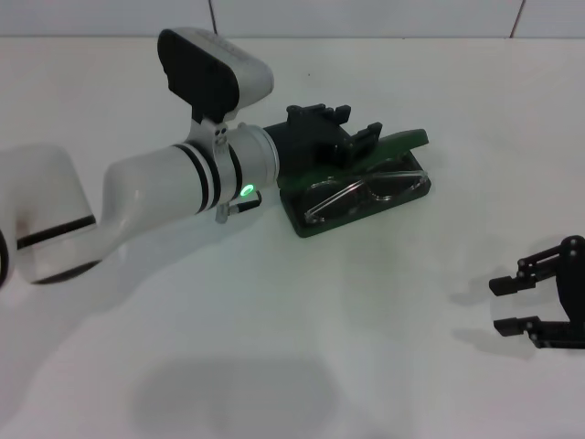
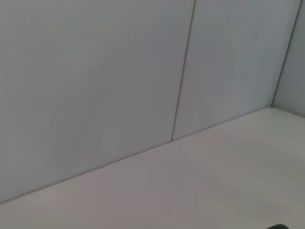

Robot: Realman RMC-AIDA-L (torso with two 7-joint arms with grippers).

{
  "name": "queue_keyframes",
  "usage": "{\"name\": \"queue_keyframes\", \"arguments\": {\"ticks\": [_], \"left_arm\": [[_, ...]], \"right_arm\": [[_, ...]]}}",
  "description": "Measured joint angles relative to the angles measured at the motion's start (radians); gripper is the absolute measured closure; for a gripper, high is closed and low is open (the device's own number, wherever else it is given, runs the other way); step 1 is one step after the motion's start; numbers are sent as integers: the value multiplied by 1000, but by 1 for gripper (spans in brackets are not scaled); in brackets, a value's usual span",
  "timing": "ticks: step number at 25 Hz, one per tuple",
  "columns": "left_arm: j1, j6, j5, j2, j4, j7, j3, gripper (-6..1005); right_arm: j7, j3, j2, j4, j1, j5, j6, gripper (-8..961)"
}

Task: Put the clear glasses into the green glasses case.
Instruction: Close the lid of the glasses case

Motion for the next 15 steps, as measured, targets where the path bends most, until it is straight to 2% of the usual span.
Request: {"name": "queue_keyframes", "arguments": {"ticks": [5,11,15], "left_arm": [[56,2,-4,-5,28,77,-17,471],[158,47,-8,-8,85,239,-86,471],[184,73,-8,-10,91,275,-100,470]], "right_arm": [[20,0,1,-17,7,0,1,509],[30,-2,3,-26,9,0,4,501],[32,2,9,-31,18,0,8,495]]}}
